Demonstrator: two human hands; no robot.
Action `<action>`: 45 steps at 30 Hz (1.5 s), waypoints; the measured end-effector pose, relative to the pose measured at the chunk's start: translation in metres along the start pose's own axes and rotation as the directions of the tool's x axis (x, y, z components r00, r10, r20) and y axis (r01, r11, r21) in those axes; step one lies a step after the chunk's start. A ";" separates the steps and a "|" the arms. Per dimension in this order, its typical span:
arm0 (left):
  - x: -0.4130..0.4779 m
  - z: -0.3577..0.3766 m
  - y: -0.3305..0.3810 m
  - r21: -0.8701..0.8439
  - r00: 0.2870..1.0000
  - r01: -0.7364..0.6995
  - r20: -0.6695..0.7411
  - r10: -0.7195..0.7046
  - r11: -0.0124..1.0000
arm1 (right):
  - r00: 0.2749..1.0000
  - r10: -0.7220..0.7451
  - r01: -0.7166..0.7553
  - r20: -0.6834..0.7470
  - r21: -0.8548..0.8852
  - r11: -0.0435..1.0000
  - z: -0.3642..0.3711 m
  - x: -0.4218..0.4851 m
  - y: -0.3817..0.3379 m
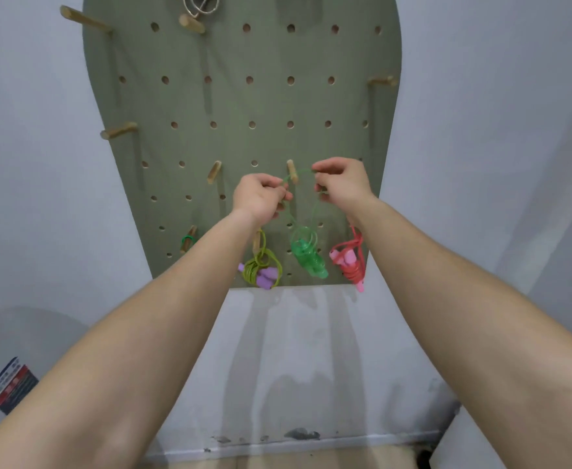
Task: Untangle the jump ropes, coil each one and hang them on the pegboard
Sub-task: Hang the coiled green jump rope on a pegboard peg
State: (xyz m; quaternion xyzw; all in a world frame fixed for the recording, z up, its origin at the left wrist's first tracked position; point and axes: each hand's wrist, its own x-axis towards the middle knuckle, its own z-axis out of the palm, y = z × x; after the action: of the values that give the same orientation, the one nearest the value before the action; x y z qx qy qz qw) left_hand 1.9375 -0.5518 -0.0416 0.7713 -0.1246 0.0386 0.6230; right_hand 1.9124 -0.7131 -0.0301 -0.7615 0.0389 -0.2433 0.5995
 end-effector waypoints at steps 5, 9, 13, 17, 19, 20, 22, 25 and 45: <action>0.051 0.010 -0.002 0.046 0.995 0.017 -0.097 -0.013 0.999 | 0.999 0.019 -0.019 0.028 0.006 1.000 0.009 0.049 0.007; 0.085 0.012 -0.011 0.076 0.989 0.054 -0.140 -0.043 0.996 | 0.997 0.048 -0.048 0.056 0.003 0.999 0.021 0.074 0.018; 0.109 0.018 -0.026 0.179 0.989 0.071 -0.144 -0.045 0.981 | 0.995 0.094 -0.093 0.044 -0.025 0.995 0.033 0.084 0.035; 0.097 0.025 -0.029 0.350 0.994 0.045 -0.105 -0.008 0.936 | 0.996 0.089 -0.085 0.024 -0.130 0.988 0.038 0.083 0.052; 0.087 0.025 -0.032 0.440 0.997 0.019 -0.070 0.014 0.898 | 0.997 0.071 -0.069 0.004 -0.204 0.977 0.038 0.078 0.054; 0.081 0.024 -0.034 0.468 0.999 0.006 -0.045 0.018 0.884 | 0.998 0.068 -0.066 -0.001 -0.239 0.969 0.037 0.073 0.053; 0.070 0.018 -0.038 0.532 1.000 -0.011 0.008 0.008 0.847 | 0.997 0.071 -0.062 0.013 -0.340 0.939 0.036 0.060 0.049; 0.051 0.003 -0.044 0.650 0.998 -0.031 0.062 -0.011 0.759 | 0.994 0.060 0.006 0.088 -0.611 0.792 0.033 0.035 0.046; -0.070 -0.076 -0.089 0.856 0.964 -0.260 0.255 0.073 0.448 | 0.965 0.073 0.215 0.253 -0.917 0.335 0.079 -0.115 0.038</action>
State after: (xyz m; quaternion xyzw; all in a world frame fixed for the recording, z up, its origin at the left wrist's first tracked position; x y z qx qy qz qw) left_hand 1.8985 -0.4509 -0.1242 0.9654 -0.2176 0.0883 0.1137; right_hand 1.8525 -0.6127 -0.1154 -0.9917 0.0626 -0.1048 0.0403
